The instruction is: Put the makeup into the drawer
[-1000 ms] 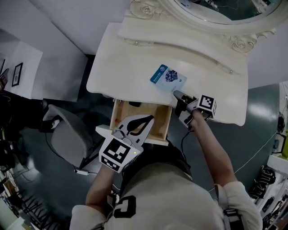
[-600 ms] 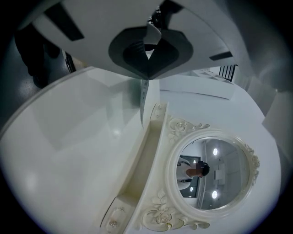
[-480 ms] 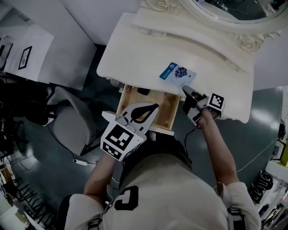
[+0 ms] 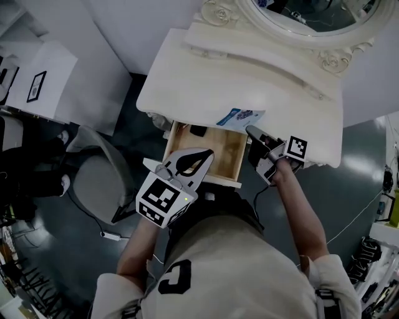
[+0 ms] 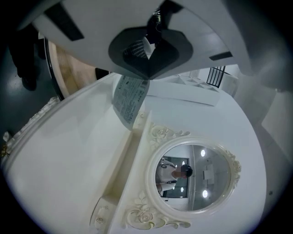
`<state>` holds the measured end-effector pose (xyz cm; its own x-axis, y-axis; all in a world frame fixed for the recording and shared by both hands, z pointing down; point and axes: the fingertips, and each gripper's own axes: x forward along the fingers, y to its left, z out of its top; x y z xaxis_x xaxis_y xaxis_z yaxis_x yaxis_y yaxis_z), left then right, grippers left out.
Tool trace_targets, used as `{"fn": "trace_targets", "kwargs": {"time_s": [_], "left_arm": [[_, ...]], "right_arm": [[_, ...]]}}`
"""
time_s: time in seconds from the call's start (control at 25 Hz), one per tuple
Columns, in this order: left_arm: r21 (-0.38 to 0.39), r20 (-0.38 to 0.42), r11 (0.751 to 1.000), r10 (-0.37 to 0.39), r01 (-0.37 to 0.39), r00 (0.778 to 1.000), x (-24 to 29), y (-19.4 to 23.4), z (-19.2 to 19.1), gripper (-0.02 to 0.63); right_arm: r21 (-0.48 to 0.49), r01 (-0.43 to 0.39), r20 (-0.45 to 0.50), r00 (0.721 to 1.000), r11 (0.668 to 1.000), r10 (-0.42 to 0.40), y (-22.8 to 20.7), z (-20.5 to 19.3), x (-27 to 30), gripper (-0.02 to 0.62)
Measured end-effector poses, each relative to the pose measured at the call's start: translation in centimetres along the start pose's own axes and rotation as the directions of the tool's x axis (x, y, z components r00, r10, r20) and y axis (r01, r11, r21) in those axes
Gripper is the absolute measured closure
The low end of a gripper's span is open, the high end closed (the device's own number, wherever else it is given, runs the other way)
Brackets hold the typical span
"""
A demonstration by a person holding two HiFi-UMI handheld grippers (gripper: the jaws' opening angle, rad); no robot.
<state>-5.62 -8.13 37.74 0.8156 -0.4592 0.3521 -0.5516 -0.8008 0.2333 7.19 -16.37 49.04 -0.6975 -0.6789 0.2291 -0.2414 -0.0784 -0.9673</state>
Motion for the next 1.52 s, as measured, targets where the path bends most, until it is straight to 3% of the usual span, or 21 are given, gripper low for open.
{"fn": "trace_targets", "kwargs": {"time_s": [0.44, 1.0, 1.24, 1.32, 1.52], "left_arm": [[0.014, 0.029, 1.0, -0.015, 0.015, 0.999, -2.5, -1.5, -0.9, 0.549], [-0.036, 0.003, 0.999, 0.024, -0.024, 1.0, -3.4, -0.1, -2.7, 0.551], [-0.058, -0.037, 0.997, 0.041, -0.043, 0.998, -2.5, 0.9, -3.9, 0.549], [-0.061, -0.048, 0.997, 0.049, -0.051, 0.998, -2.5, 1.3, -4.2, 0.549], [-0.08, -0.058, 0.995, 0.062, -0.067, 0.996, -2.2, 2.1, -4.7, 0.549]], "right_arm": [[0.001, -0.087, -0.053, 0.995, 0.996, 0.087, 3.0, -5.6, -1.6, 0.569], [0.126, -0.044, -0.186, 0.98, 0.991, 0.067, -1.2, -10.8, 4.0, 0.569], [0.169, -0.154, -0.205, 0.961, 0.974, 0.187, -2.3, -11.0, 7.7, 0.569], [0.179, -0.126, -0.235, 0.958, 0.976, 0.167, -3.3, -11.4, 8.4, 0.569], [0.196, 0.079, -0.291, 0.956, 0.977, -0.019, -8.7, -12.5, 7.8, 0.569]]}}
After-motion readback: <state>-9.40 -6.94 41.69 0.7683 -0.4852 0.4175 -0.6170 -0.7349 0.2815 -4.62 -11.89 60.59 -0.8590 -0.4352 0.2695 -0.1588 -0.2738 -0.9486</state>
